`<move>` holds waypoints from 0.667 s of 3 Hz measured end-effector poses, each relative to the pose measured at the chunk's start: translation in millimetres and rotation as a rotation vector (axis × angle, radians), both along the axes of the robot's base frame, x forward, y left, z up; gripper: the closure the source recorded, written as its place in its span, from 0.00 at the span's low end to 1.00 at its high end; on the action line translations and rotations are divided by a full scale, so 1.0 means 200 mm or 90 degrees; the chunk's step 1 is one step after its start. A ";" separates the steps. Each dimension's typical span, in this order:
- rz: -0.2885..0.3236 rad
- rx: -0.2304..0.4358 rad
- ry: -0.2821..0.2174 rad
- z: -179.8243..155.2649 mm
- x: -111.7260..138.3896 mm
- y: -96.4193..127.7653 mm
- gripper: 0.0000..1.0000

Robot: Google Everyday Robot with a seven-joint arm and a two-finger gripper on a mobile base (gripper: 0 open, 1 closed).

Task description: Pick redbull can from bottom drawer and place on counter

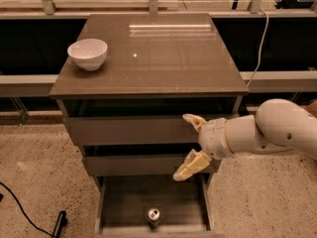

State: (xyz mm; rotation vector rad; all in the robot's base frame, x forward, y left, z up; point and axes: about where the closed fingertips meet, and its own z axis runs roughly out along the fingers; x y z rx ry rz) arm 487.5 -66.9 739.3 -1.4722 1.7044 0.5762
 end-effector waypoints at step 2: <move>0.000 0.062 0.006 -0.30 -0.01 0.03 0.00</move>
Offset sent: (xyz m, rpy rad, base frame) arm 0.0031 0.0080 -0.1327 0.2092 0.0278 0.0002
